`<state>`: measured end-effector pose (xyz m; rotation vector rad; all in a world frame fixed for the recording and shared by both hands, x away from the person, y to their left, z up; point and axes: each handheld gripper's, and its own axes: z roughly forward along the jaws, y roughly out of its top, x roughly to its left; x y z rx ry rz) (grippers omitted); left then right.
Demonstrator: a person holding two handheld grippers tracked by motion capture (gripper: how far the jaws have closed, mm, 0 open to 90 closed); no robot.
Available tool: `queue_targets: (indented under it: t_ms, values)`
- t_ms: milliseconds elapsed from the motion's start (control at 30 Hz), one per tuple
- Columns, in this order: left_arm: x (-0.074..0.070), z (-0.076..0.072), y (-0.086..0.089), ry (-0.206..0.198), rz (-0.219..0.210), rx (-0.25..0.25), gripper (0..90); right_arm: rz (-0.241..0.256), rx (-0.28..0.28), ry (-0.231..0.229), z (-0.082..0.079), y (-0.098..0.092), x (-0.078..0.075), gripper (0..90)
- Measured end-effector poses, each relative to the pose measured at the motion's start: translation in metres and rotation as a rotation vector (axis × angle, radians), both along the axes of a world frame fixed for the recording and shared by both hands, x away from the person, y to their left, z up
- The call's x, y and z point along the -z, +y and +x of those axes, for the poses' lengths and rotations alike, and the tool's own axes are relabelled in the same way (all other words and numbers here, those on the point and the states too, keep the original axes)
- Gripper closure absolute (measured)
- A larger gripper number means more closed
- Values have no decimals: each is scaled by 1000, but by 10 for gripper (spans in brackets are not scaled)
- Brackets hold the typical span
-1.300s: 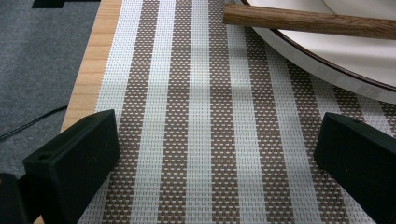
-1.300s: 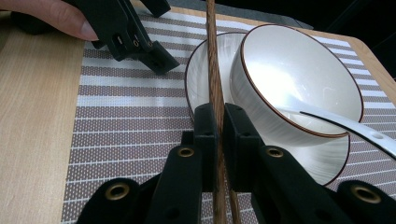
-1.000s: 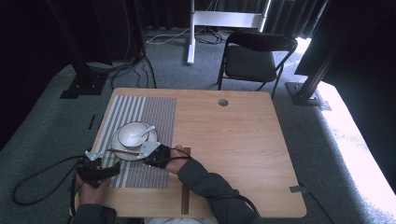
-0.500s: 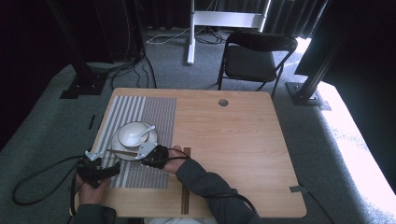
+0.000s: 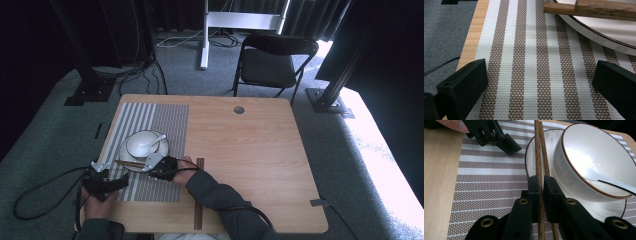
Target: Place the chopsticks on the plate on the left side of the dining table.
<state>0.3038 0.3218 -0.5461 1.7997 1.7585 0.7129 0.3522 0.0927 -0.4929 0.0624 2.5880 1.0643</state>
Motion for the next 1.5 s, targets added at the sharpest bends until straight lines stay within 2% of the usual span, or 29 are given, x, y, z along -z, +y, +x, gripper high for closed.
queue_targets:
  t_ms: [1500]
  values:
    - [0,0,0,1,1,1,3,-14,25,10,4,17,10,841]
